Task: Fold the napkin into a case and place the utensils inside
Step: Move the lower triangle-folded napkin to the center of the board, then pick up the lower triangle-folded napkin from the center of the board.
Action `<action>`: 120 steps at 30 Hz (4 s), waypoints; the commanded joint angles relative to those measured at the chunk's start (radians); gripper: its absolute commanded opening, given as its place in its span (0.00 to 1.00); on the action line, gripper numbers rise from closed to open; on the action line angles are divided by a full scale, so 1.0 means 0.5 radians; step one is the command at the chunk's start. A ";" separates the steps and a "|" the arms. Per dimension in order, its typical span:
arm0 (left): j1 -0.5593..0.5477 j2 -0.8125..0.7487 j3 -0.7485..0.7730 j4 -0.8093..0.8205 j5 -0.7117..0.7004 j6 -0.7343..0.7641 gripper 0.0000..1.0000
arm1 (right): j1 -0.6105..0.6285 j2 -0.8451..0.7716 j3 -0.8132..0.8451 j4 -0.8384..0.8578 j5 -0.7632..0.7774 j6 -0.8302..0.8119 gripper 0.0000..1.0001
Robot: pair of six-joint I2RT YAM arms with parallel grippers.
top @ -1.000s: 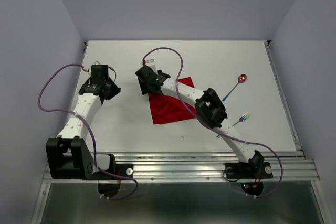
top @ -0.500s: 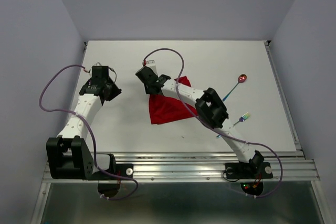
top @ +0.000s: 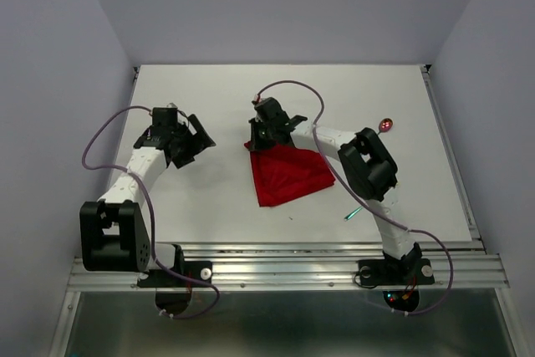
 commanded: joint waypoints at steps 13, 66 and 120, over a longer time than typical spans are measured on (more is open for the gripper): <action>-0.273 0.515 -0.003 0.549 0.600 -0.326 0.95 | 0.017 -0.251 -0.274 0.319 -0.614 -0.039 0.01; -0.095 0.034 -0.206 0.522 0.177 -0.409 0.88 | 0.052 -0.665 -0.540 -0.046 0.093 -0.189 0.63; -0.359 0.629 -0.025 0.525 0.152 -0.391 0.73 | 0.679 -1.012 -1.415 0.420 0.435 -0.202 0.01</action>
